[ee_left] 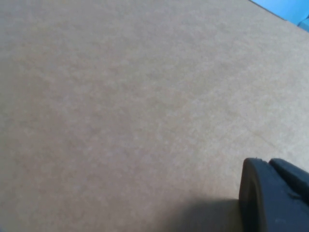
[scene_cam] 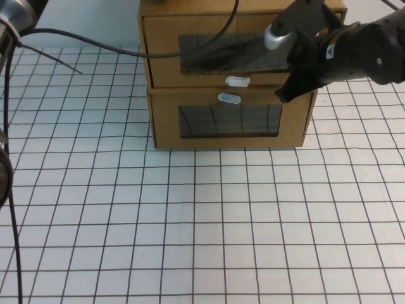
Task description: Close the shoe box
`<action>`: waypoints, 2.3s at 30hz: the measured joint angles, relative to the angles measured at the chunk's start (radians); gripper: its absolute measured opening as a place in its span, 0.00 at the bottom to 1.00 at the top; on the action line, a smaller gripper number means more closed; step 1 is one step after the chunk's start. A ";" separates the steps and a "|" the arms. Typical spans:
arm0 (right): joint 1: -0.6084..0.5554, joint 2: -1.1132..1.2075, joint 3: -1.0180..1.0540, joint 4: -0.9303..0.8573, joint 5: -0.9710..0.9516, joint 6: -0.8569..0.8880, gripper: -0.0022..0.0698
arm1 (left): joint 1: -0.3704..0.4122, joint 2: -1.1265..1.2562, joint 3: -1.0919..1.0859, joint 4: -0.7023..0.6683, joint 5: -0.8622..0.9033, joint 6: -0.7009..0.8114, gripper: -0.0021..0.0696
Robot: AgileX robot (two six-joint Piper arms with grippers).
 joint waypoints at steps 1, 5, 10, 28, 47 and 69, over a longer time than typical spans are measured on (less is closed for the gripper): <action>-0.002 0.005 -0.001 0.002 -0.011 0.003 0.01 | 0.000 -0.002 0.000 0.009 0.000 0.000 0.03; -0.013 0.025 -0.015 0.010 -0.025 0.007 0.01 | 0.000 -0.005 0.000 0.029 -0.004 0.000 0.03; -0.012 0.036 -0.059 0.028 0.017 0.009 0.01 | 0.000 -0.003 0.000 0.036 -0.025 0.000 0.03; 0.004 -0.439 0.262 0.596 0.044 -0.403 0.01 | 0.000 -0.232 0.000 0.349 0.005 -0.036 0.03; 0.002 -1.067 0.756 0.777 -0.059 -0.431 0.01 | -0.011 -1.216 1.253 0.567 -0.399 -0.276 0.03; 0.001 -1.102 0.814 0.997 0.122 -0.662 0.01 | -0.011 -1.677 1.935 0.570 -0.475 -0.360 0.03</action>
